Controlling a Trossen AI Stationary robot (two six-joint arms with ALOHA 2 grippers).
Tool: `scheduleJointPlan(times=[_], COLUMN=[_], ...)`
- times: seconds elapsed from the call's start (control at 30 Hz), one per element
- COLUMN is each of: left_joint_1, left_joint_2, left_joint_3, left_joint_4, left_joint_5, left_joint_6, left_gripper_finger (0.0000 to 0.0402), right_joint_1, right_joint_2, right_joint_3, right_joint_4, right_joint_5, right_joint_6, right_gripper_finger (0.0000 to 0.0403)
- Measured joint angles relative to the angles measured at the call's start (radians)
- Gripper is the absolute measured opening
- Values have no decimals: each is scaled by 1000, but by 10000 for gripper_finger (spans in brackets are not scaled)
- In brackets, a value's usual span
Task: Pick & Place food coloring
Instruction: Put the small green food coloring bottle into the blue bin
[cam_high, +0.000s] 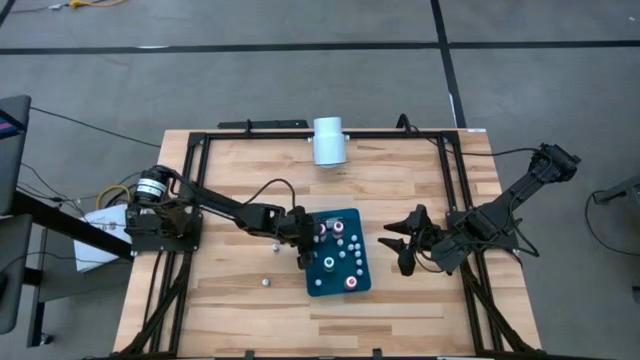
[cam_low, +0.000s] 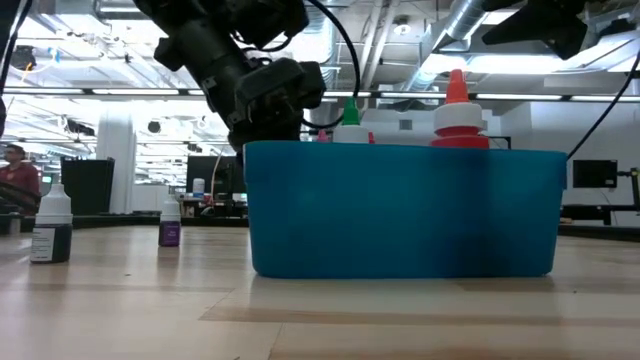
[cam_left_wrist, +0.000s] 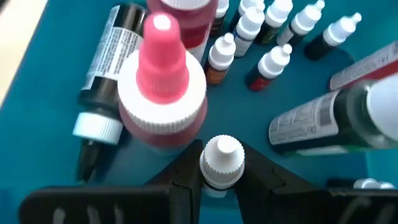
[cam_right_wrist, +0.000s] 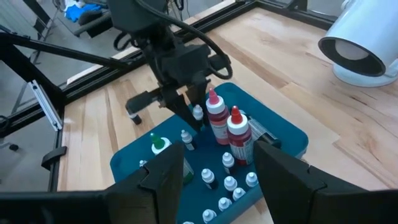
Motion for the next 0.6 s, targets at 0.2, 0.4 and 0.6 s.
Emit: scheduleJointPlan(times=[0.2, 0.4, 0.6], left_joint_1=[0, 0, 0], left_joint_2=[4, 4, 4], left_joint_3=[0, 0, 0], left_joint_4=[20, 20, 20], left_joint_5=[-2, 22, 23], left_joint_6=[-21, -22, -22], left_gripper_finger=[61, 70, 77], right_joint_1=[0, 0, 0], right_joint_2=[0, 0, 0], right_joint_3=[0, 0, 0], right_joint_4=[-1, -1, -1], right_joint_5=[-1, 0, 0], right_joint_6=[0, -1, 0], right_gripper_finger=[182, 182, 182])
